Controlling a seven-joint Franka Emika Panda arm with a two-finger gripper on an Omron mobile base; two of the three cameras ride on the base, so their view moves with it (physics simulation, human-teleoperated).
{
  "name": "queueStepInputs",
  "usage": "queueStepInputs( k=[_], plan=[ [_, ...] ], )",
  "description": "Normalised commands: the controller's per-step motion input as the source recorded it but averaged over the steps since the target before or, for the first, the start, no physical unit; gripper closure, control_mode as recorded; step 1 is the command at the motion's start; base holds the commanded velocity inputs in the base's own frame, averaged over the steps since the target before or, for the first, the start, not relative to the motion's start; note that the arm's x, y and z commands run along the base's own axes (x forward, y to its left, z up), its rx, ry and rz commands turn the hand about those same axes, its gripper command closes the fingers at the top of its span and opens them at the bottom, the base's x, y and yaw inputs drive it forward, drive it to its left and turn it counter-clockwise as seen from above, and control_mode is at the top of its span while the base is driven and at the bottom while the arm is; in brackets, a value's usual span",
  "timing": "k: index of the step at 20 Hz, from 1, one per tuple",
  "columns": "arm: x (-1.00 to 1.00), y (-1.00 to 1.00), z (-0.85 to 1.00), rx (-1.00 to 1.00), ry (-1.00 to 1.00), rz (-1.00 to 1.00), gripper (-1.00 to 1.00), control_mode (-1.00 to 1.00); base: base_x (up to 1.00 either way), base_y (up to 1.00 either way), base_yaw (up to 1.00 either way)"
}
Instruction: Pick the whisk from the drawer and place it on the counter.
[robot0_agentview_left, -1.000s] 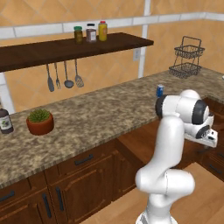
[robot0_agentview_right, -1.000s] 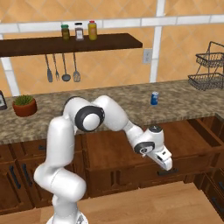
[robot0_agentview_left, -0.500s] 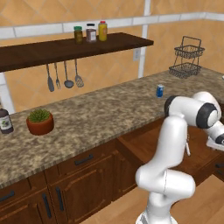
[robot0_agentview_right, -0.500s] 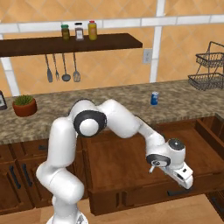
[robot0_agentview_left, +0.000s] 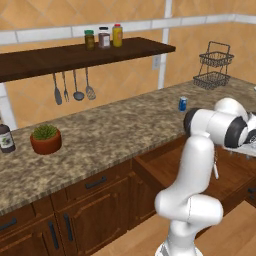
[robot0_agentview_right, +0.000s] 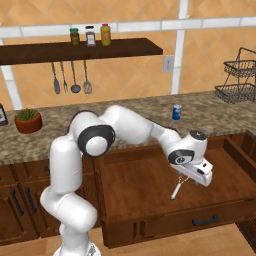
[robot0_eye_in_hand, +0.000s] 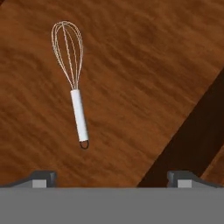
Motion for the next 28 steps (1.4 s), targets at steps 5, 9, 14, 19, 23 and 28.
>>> queueStepInputs(
  k=[5, 9, 14, 19, 23, 28],
  plan=[
    [0.54, 0.28, -0.66, 0.00, 0.05, 0.23, -1.00, -1.00, 0.00, 0.00, 0.00],
    [0.63, 0.00, -0.73, -0.03, 0.04, 0.12, -1.00, -1.00, 0.00, 0.00, 0.00],
    [0.33, 0.05, -0.79, -0.01, 0.11, 0.10, -1.00, -1.00, 0.00, 0.00, 0.00],
    [0.07, -0.13, -0.72, 0.00, 0.09, 0.09, -1.00, -1.00, 0.00, 0.00, 0.00],
    [0.00, -0.48, -0.55, 0.00, 0.03, 0.07, 1.00, -1.00, 0.00, 0.00, 0.00],
    [-0.09, -0.17, -0.14, -0.01, 0.01, 0.00, 1.00, -1.00, 0.00, 0.00, 0.00]
  ],
)
